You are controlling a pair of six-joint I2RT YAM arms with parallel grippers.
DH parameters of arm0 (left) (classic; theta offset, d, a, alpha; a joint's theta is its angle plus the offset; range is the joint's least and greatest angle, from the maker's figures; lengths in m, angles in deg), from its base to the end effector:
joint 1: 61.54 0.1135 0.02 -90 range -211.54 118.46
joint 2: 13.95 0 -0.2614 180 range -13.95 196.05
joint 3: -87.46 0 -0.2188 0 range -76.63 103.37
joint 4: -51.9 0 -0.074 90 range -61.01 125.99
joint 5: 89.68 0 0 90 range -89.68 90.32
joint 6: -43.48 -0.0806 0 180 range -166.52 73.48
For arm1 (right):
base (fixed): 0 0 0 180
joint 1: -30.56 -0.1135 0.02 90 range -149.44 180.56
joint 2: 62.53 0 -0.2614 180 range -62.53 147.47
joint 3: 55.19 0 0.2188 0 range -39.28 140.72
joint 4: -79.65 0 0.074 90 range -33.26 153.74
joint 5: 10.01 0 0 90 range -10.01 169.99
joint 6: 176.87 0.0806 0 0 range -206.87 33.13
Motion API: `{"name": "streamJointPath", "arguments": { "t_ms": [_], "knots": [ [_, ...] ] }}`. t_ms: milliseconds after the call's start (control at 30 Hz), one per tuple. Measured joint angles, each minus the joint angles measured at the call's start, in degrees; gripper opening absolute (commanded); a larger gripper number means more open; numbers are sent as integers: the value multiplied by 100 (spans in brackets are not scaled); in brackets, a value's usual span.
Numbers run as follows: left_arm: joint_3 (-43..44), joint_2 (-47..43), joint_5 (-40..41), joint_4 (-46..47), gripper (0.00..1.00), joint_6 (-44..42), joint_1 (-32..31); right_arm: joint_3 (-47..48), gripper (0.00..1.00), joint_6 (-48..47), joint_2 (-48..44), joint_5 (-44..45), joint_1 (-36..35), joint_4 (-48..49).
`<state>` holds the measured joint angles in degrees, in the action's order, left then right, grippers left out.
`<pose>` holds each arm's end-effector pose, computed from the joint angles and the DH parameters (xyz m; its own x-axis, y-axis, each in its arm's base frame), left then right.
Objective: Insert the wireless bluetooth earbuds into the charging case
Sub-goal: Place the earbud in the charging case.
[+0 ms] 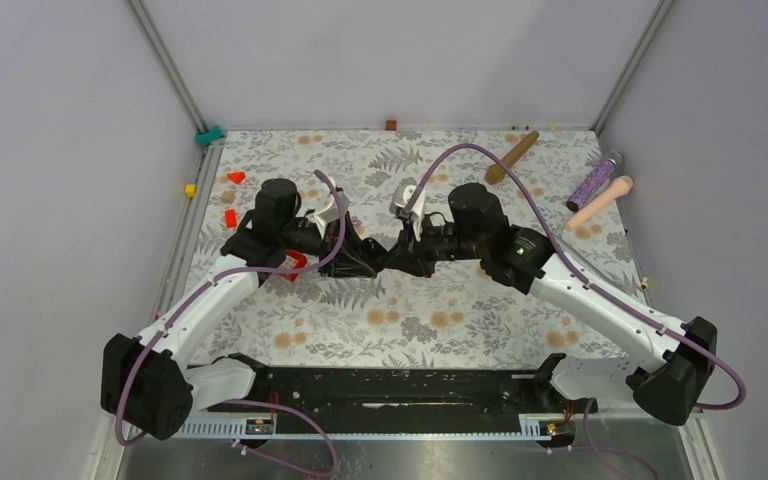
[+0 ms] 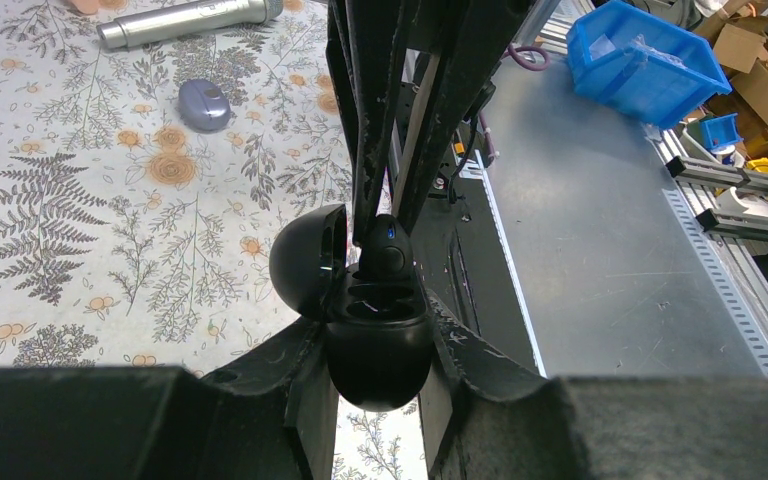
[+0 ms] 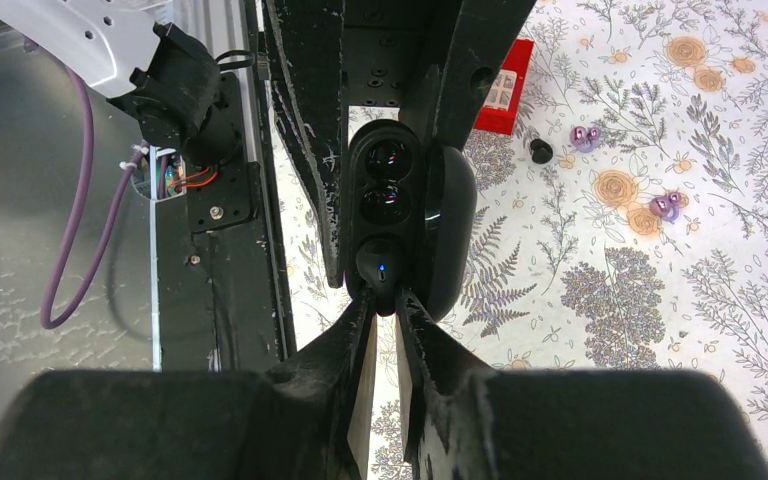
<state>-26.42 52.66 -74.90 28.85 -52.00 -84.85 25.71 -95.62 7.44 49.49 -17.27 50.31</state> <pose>0.1728 -0.1593 0.3138 -0.2777 0.1462 -0.9495 0.9459 -0.1310 -0.2969 0.1586 0.2360 0.3553 -0.0632 -0.2650 -0.9622 -0.9829 0.1833 0.0141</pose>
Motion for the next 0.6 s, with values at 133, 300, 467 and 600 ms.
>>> {"name": "streamJointPath", "arguments": {
  "t_ms": [133,300,467,600],
  "knots": [
    [0,0,2,-2,0,0,0,0,19,0,7,9,-11,2],
    [0,0,2,-2,0,0,0,0,22,0,35,11,-26,4],
    [0,0,11,-2,0,-2,0,0,23,7,57,94,-61,20],
    [-2,0,22,0,0,-2,0,0,23,26,61,114,-63,39]
  ]
}}
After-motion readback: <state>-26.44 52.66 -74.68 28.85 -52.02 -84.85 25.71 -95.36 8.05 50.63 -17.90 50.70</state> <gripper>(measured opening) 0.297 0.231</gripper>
